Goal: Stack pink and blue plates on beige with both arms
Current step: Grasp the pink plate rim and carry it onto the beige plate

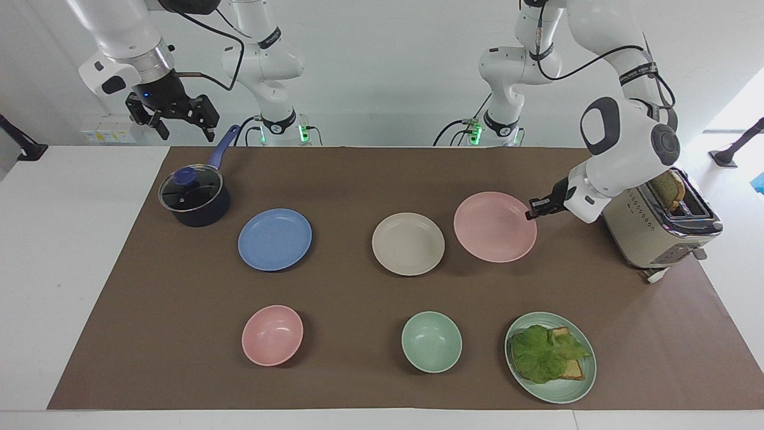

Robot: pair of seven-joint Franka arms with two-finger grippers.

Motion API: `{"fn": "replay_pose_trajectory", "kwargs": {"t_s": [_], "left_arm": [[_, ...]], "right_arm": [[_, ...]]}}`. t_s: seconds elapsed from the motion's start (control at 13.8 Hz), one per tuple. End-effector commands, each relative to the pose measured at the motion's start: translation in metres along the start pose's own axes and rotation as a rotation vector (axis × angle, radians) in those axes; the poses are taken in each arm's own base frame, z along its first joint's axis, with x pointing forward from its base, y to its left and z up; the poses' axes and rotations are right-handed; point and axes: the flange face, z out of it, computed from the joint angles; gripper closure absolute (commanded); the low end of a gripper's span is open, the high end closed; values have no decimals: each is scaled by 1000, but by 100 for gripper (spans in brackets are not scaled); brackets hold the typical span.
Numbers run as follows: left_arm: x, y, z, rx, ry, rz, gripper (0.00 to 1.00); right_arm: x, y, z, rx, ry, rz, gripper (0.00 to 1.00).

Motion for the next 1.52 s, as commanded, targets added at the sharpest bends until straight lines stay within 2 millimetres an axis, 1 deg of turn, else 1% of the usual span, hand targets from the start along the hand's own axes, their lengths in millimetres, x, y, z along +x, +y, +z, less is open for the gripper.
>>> {"fn": "replay_pose_trajectory", "kwargs": {"t_s": [0.0,0.43,0.58,0.65,0.8,0.87,0.94,1.08,1.3,1.45], "left_arm": [[-9,33,9,-21,19,-14,100],[-46,126,39,-55,78,-8,100],[-54,144,60,-57,91,-11,100],[-59,148,77,-47,89,-4,100],[-65,148,95,-39,87,-16,100],[-69,154,103,-30,77,-6,100],[-71,153,118,-18,71,-7,100],[-69,153,121,-30,103,-13,100],[-67,150,129,-22,100,-18,100],[-66,150,131,-19,97,-19,100]], "right_arm": [[1,0,-2,-1,2,-18,0],[1,0,-2,-1,2,-18,0],[1,0,-2,-1,2,-18,0],[1,0,-2,-1,2,-18,0],[1,1,-2,-1,1,-17,0],[1,1,-2,-1,1,-17,0],[1,0,-2,-1,2,-18,0],[1,0,-2,-1,2,-18,0],[1,0,-2,-1,2,-18,0],[1,1,-2,-1,1,-17,0]]}}
